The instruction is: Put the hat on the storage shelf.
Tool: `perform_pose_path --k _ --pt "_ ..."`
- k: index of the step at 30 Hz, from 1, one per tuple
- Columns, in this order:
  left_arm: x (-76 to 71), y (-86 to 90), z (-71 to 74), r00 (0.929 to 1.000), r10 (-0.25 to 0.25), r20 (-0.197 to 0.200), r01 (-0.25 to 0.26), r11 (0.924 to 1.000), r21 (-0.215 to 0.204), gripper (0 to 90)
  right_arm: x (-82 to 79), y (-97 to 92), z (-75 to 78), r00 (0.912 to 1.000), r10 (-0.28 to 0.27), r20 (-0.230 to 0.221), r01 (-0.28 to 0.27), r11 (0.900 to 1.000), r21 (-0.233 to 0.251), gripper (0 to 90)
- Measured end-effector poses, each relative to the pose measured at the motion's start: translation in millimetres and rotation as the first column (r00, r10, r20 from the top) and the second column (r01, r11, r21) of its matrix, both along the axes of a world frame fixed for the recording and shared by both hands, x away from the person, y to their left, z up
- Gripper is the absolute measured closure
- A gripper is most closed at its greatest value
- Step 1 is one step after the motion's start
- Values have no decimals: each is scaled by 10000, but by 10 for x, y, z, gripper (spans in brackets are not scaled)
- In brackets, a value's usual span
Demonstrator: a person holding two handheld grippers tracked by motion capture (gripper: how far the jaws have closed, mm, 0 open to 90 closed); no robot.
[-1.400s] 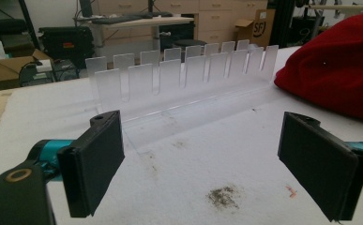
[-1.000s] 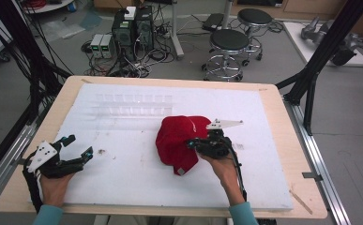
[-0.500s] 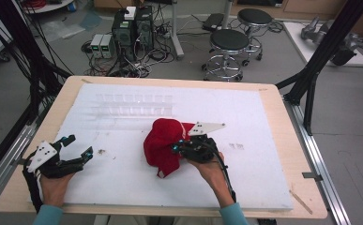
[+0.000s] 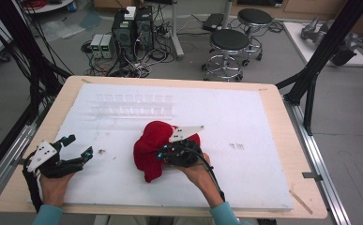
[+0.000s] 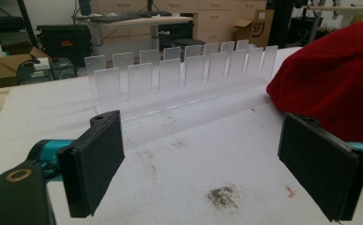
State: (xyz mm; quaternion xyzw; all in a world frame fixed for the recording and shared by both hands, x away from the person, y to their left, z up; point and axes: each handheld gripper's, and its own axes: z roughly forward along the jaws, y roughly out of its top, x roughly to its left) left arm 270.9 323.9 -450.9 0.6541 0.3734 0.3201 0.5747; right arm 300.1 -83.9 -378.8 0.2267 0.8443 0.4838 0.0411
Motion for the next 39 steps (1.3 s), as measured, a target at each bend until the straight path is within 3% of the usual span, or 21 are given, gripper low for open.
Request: perform_pose_path --k 5,11,12,15,17,18,20,21,23,30,36,37,39 --pt "0 1 0 10000 -7 8 7 10000 -7 149 -20 15 8 9979 647 44 -648 9978 102 774" --pt "-2 -2 0 10000 1 19 -1 10000 41 149 -38 -19 56 9962 819 293 -827 9962 269 736" --pt "-3 -3 0 10000 -3 23 3 10000 38 149 -33 -28 64 9959 848 331 -856 9960 254 702" --pt "-3 -2 0 10000 -5 21 5 10000 35 149 7 -69 117 9953 750 609 -759 9970 128 460" --pt "-2 -3 0 10000 0 19 0 10000 14 149 35 -87 145 9957 605 696 -614 9981 105 346" --pt "-2 -3 0 10000 0 19 0 10000 14 149 35 -87 145 9957 605 696 -614 9981 105 346" --pt "-2 -1 0 10000 -5 20 5 10000 4 149 83 -106 170 9946 594 856 -594 9982 -22 208" --pt "-1 0 -1 10000 -16 11 16 10000 -1 149 83 -106 170 9946 594 856 -594 9982 -22 208" --pt "-1 0 0 10000 -19 14 19 10000 -2 149 121 -122 187 9930 546 1049 -535 9985 -134 118" --pt "-1 -1 -1 10000 -27 7 27 10000 -3 150 242 -175 230 9810 999 1665 -886 9933 -736 100" --pt "2 1 0 10000 -38 -4 38 10000 8 149 338 -194 224 9760 1293 1752 -1112 9877 -1096 94" --pt "2 1 0 10000 -38 -10 38 10000 12 149 373 -206 218 9752 1198 1861 -993 9883 -1159 17" --pt "3 0 1 10000 -39 -19 39 10000 18 149 422 -210 199 9759 1340 1720 -1159 9870 -1113 17"
